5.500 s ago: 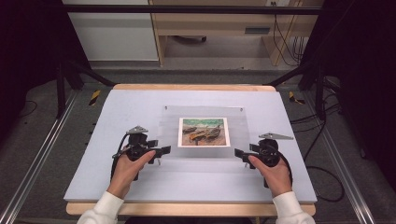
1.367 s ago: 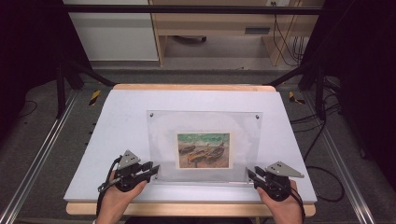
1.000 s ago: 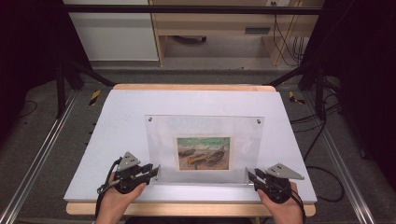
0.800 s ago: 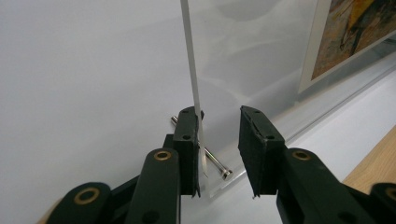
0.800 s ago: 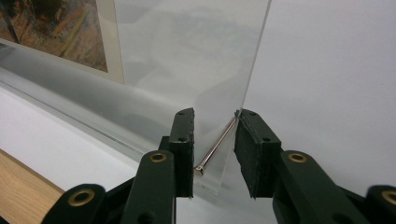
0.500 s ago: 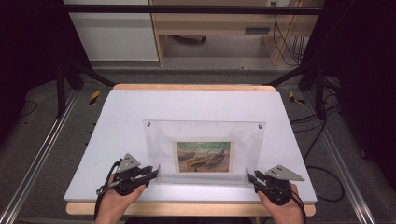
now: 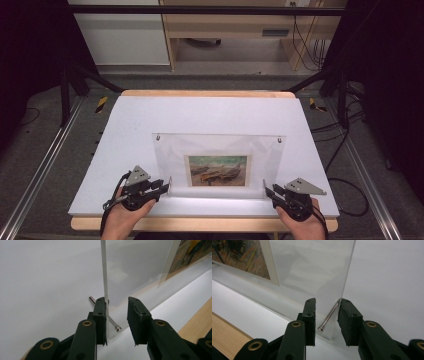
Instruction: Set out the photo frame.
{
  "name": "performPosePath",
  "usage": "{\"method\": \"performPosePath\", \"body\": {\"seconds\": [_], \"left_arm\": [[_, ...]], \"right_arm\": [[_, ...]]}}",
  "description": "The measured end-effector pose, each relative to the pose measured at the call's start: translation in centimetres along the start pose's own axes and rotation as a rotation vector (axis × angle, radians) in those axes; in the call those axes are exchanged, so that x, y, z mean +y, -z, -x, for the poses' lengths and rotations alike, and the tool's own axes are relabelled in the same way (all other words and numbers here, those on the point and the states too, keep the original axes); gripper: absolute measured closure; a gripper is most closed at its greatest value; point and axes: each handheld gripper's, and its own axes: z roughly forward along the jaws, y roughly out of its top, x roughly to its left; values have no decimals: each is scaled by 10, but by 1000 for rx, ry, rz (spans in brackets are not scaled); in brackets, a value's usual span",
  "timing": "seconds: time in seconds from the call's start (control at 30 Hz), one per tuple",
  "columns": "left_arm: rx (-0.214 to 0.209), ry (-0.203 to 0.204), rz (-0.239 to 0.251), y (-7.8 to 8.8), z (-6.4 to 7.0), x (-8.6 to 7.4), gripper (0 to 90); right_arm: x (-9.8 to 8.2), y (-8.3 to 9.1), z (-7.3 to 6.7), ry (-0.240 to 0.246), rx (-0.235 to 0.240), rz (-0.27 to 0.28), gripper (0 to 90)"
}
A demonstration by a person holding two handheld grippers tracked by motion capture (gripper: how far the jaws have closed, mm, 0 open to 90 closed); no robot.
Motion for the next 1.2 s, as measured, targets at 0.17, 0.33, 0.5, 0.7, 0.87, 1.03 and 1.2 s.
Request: {"method": "performPosePath", "body": {"seconds": [0.17, 0.33, 0.5, 0.7, 0.87, 1.03, 1.2], "left_arm": [[0, -4, -3, 0, 0, -1, 683], [-2, -9, -8, 0, 0, -1, 683], [-2, -10, -7, 0, 0, -1, 684], [-3, -10, -7, 0, 0, -1, 682], [4, -13, 4, 0, 2, -1, 629], [26, -18, 22, 0, 3, 0, 500], [32, -14, 40, 1, 3, 1, 452]], "right_arm": [[0, 0, 0, -5, 3, -2, 676], [-1, 0, 0, -11, 13, 0, 663], [-1, 1, 0, -4, 12, 1, 663], [-1, 1, 0, -9, 15, 5, 658], [0, 0, -2, -6, 4, 26, 542], [2, 0, -1, -7, -13, 55, 375], [3, 1, -2, -13, -22, 78, 300]]}}
